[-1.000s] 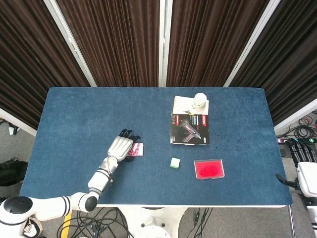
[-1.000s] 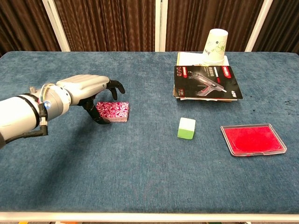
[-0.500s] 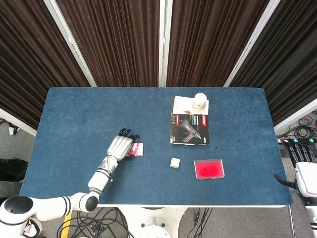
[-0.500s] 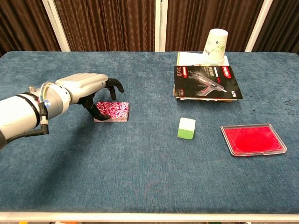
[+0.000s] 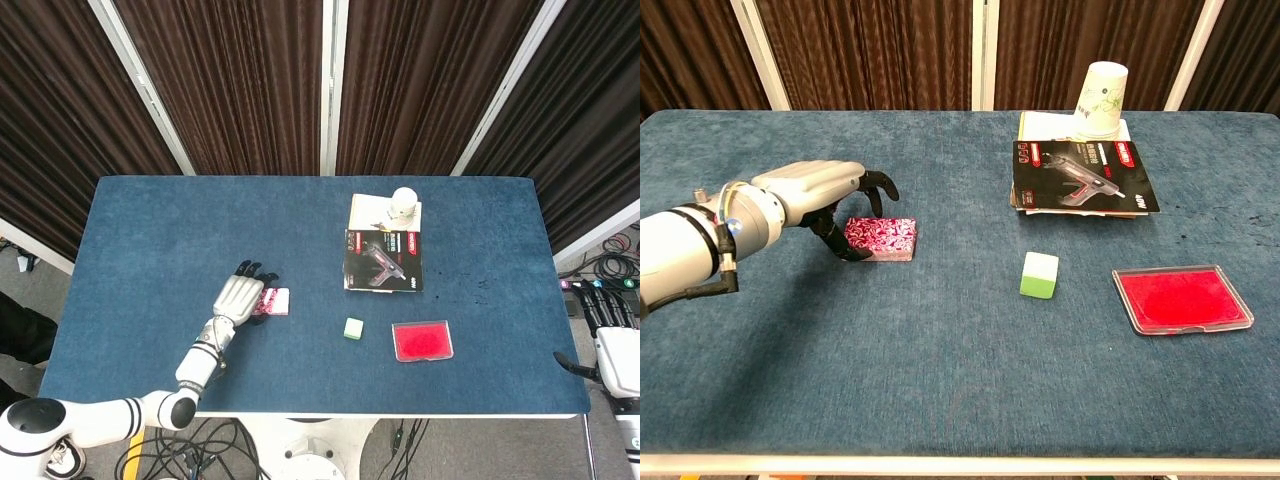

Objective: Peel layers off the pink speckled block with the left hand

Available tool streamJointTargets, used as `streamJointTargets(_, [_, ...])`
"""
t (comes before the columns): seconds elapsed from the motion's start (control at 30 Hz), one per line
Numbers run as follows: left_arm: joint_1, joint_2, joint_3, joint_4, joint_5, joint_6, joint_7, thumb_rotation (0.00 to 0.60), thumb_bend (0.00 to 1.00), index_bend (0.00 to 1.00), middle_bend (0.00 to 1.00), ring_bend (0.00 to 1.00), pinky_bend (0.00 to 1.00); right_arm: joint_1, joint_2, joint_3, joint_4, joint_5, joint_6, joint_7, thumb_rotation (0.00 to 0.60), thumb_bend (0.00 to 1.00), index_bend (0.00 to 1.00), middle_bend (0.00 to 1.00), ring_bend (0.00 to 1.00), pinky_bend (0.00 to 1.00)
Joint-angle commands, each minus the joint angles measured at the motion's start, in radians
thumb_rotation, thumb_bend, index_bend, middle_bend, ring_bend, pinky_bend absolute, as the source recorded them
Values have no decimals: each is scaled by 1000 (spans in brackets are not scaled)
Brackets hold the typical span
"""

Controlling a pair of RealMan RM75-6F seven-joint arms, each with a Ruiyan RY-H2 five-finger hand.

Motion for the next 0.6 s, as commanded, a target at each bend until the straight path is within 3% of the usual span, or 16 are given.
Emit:
streamJointTargets(0.03, [0, -3, -1, 3, -5, 0, 4, 600, 243, 215, 285, 71, 37, 0, 0, 0, 0, 1, -1, 1, 600, 52, 0, 0, 0, 0])
streamJointTargets(0.6, [-4, -18, 1, 18, -17, -2, 19, 600, 243, 215, 287, 71, 37, 0, -2, 1, 11, 6, -7, 13, 600, 57, 0, 0, 0, 0])
